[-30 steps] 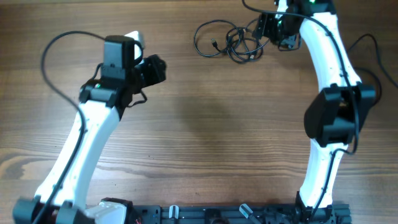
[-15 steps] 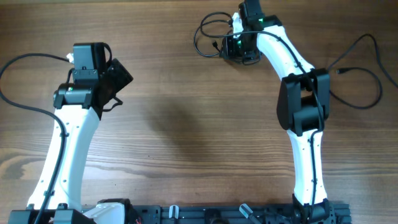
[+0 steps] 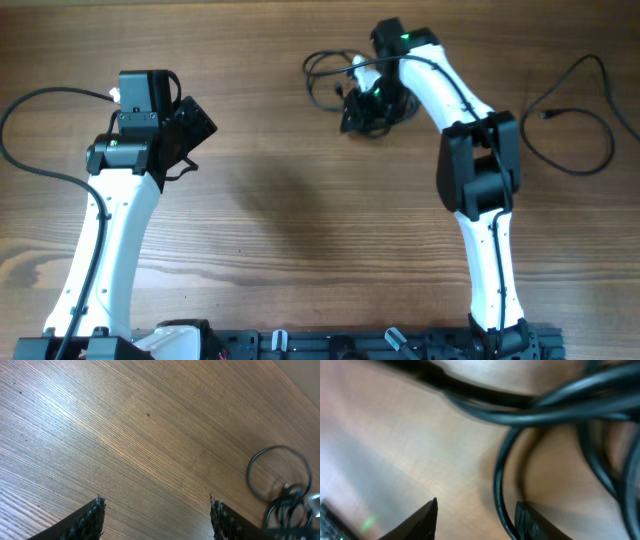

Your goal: Untangle cables

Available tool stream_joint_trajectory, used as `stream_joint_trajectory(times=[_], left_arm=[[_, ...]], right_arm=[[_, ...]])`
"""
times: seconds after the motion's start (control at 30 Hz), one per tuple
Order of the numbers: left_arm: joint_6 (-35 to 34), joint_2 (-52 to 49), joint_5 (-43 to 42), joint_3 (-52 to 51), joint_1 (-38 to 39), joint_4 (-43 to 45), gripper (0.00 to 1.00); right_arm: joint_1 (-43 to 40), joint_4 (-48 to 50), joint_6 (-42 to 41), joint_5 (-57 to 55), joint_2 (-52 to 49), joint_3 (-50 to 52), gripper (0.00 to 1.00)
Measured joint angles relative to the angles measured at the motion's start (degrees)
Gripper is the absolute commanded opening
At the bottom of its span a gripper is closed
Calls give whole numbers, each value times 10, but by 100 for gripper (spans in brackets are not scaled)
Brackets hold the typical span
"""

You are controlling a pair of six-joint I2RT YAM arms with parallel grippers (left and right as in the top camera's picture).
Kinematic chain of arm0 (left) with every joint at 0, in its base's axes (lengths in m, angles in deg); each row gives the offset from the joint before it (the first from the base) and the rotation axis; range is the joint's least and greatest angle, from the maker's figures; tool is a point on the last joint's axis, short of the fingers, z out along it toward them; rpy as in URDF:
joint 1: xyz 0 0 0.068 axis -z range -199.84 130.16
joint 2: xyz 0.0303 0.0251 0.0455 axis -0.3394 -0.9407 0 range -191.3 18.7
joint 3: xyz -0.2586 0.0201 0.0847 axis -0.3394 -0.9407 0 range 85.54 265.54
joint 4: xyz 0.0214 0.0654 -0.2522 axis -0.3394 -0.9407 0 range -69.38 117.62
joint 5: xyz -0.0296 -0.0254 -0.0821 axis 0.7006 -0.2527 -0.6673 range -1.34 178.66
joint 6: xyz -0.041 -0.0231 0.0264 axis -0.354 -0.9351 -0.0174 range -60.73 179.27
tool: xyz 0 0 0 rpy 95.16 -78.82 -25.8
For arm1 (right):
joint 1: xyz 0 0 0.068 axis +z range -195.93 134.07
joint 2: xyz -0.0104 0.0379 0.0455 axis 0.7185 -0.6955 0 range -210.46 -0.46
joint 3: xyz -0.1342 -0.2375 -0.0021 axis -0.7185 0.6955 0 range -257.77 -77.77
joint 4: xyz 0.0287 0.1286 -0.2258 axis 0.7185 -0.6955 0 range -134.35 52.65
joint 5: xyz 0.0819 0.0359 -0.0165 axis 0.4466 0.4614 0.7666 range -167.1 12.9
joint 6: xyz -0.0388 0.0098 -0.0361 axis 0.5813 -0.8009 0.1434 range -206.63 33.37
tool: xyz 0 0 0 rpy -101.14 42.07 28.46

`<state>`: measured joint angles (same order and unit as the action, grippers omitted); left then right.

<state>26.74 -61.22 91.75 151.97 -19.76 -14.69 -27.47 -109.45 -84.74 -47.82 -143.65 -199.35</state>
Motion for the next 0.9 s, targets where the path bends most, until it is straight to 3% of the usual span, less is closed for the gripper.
stream_joint_trajectory(times=[0.23, 0.33, 0.57, 0.6, 0.67, 0.9], left_arm=[[0, 0, 0, 0, 0, -2, 74], [0, 0, -4, 0, 0, -8, 73], [36, -5, -97, 0, 12, -6, 79], [38, -10, -104, 0, 22, -5, 82], [41, -24, -112, 0, 52, 1, 99], [46, -113, -130, 0, 196, 85, 98]], right_arm=[[92, -87, 53, 33, 0, 1, 50], [102, -87, 55, 33, 6, 1, 59], [-11, -33, 10, 19, 172, -4, 79], [-34, -25, 1, 17, 194, -7, 80], [-76, -16, -19, 15, 218, -13, 79], [-124, -11, -47, 6, 214, -14, 83]])
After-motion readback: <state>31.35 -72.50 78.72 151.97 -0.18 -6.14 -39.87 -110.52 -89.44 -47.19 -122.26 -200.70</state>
